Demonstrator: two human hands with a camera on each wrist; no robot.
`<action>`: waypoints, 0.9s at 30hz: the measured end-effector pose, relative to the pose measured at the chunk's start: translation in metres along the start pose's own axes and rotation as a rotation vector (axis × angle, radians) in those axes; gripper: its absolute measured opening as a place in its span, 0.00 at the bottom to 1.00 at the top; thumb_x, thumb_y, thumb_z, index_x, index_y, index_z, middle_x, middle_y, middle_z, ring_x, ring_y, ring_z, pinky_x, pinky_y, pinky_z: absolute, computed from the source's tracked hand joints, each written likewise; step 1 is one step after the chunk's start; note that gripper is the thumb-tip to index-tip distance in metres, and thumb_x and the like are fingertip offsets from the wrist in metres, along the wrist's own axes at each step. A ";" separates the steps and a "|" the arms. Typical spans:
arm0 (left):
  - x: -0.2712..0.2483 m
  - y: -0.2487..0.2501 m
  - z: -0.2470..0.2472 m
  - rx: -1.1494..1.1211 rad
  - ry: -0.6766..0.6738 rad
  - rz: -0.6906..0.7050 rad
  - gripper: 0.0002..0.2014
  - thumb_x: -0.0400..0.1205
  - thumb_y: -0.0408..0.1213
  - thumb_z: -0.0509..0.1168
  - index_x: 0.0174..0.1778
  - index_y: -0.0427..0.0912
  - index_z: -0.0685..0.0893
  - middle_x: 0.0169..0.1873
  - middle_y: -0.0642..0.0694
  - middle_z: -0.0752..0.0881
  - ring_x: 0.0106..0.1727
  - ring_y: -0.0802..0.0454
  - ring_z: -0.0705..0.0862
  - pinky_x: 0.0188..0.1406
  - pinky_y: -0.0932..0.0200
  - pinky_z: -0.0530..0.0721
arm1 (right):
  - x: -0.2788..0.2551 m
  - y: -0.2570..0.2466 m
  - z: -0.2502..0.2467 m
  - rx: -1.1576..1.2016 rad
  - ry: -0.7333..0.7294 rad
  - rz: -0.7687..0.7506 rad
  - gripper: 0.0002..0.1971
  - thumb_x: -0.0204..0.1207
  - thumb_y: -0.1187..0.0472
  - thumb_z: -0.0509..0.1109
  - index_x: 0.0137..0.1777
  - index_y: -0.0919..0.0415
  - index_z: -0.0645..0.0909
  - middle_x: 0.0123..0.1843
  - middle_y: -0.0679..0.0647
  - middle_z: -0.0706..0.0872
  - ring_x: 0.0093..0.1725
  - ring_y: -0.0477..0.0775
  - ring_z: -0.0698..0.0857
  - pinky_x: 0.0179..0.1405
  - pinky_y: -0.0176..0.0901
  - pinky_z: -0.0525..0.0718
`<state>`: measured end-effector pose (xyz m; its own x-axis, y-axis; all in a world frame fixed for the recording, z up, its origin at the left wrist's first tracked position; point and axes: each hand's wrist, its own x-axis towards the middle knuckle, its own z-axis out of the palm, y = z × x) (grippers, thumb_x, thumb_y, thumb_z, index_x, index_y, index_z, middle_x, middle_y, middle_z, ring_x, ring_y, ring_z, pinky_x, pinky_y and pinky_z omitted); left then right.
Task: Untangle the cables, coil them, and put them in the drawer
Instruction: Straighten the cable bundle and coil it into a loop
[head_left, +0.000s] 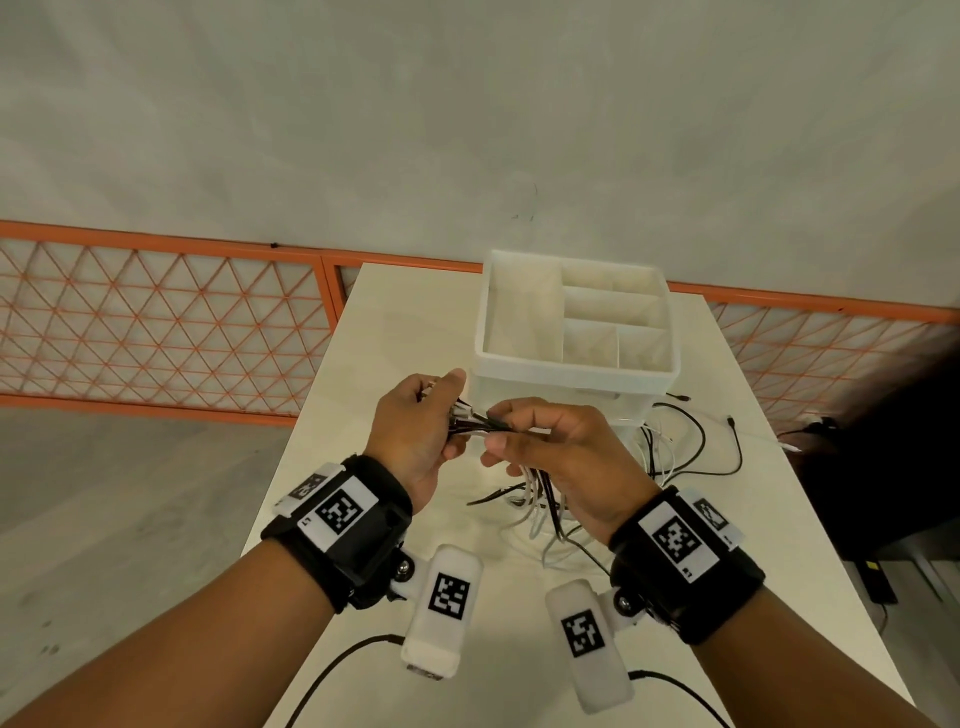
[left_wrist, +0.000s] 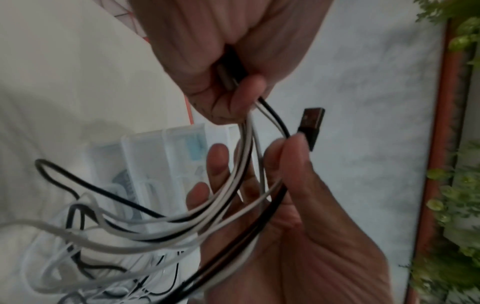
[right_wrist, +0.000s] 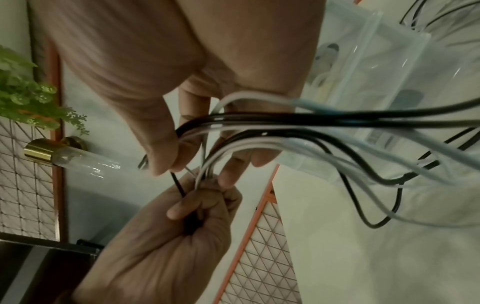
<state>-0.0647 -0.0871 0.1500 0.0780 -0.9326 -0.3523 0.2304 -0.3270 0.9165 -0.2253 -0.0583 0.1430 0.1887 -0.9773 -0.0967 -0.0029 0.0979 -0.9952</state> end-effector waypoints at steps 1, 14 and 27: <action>-0.001 -0.001 0.001 -0.006 -0.011 -0.004 0.13 0.85 0.41 0.67 0.40 0.37 0.75 0.33 0.35 0.78 0.15 0.54 0.69 0.13 0.65 0.68 | 0.001 -0.001 0.002 -0.029 -0.001 0.003 0.08 0.73 0.63 0.81 0.48 0.68 0.91 0.54 0.53 0.92 0.44 0.60 0.90 0.45 0.49 0.81; 0.000 -0.001 0.000 0.021 -0.078 -0.137 0.11 0.86 0.38 0.63 0.38 0.40 0.76 0.25 0.45 0.76 0.17 0.55 0.68 0.12 0.65 0.66 | 0.002 -0.004 0.024 -0.785 -0.155 -0.144 0.29 0.89 0.44 0.51 0.89 0.41 0.48 0.62 0.54 0.84 0.49 0.55 0.88 0.56 0.55 0.87; -0.010 -0.001 -0.002 0.271 -0.404 0.007 0.22 0.74 0.54 0.75 0.41 0.39 0.74 0.22 0.49 0.75 0.20 0.54 0.68 0.18 0.61 0.68 | 0.004 -0.010 0.029 -1.010 -0.298 -0.001 0.32 0.90 0.51 0.49 0.89 0.54 0.37 0.51 0.37 0.91 0.51 0.46 0.88 0.55 0.50 0.85</action>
<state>-0.0638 -0.0769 0.1525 -0.3166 -0.9020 -0.2935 -0.0340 -0.2984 0.9538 -0.1961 -0.0578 0.1527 0.4225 -0.8781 -0.2247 -0.7940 -0.2390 -0.5590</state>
